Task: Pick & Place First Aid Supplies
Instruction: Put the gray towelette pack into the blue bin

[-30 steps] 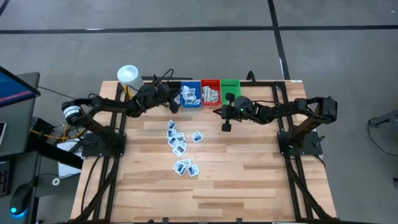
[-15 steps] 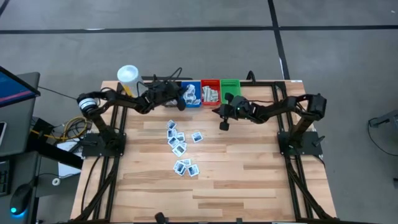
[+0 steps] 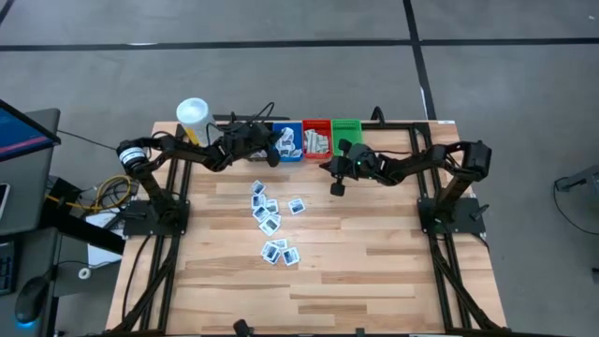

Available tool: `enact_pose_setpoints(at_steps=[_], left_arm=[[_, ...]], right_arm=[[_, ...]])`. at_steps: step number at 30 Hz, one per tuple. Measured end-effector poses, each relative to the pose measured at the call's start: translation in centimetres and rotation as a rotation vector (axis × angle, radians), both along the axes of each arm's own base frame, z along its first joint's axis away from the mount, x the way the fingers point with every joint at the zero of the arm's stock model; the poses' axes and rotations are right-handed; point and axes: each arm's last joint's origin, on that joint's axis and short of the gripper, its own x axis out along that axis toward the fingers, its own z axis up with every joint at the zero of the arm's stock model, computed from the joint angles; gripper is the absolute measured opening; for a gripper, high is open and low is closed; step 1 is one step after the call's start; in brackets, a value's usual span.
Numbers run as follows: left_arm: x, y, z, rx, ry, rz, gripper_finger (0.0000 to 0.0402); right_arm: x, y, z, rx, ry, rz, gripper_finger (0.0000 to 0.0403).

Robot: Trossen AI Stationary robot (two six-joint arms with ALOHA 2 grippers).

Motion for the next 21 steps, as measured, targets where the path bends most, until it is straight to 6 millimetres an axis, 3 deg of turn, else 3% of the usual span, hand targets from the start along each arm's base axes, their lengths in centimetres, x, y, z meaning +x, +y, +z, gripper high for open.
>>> enact_pose_setpoints(at_steps=[14,21], left_arm=[[-0.01,-0.01,-0.04,-0.003,0.003,0.000,0.0029],[-0.01,-0.01,-0.03,-0.009,-0.001,0.002,0.0060]], right_arm=[[0.00,0.01,0.00,0.000,0.000,0.000,0.0000],[0.00,0.02,0.00,0.000,0.000,0.001,0.0000]])
